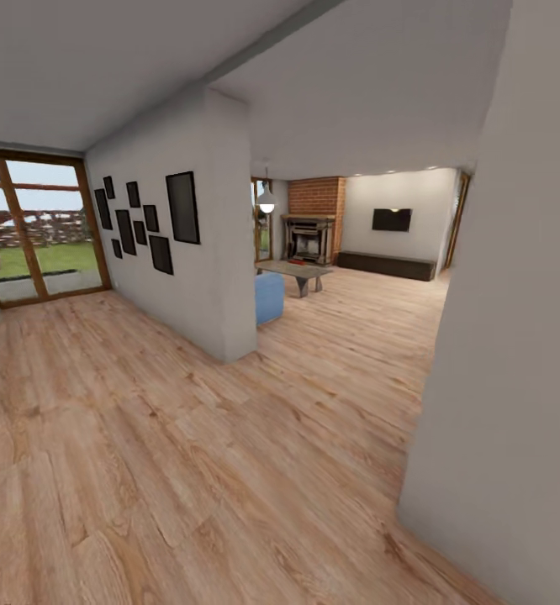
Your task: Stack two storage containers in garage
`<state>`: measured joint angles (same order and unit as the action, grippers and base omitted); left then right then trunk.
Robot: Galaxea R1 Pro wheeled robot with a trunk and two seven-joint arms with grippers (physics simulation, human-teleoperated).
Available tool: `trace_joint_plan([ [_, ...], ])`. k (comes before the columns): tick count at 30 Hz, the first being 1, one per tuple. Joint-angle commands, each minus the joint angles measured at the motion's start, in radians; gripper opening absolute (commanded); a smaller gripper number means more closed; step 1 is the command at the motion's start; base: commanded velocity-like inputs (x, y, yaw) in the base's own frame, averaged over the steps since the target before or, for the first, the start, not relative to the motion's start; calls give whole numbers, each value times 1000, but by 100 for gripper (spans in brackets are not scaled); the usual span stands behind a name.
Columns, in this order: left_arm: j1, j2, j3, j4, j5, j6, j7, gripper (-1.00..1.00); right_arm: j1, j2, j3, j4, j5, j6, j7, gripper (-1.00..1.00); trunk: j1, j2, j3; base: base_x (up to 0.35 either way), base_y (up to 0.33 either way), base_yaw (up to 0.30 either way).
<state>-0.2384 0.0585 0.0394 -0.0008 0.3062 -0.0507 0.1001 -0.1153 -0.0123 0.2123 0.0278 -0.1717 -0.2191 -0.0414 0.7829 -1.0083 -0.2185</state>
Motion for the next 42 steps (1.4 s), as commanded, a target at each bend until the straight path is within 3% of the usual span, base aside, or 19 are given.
trace_joint_plan([
  [1, -1, 0, 4, 1, 2, -4, 1, 100, -1, 0, 8, 3, -9, -6, -1, 100, 1, -1, -1, 323, 0, 241],
  [42, -1, -3, 3, 1, 1, -5, 1, 100, -1, -4, 21, 3, 7, -7, -7, 100, 1, -1, -1, 323, 0, 10],
])
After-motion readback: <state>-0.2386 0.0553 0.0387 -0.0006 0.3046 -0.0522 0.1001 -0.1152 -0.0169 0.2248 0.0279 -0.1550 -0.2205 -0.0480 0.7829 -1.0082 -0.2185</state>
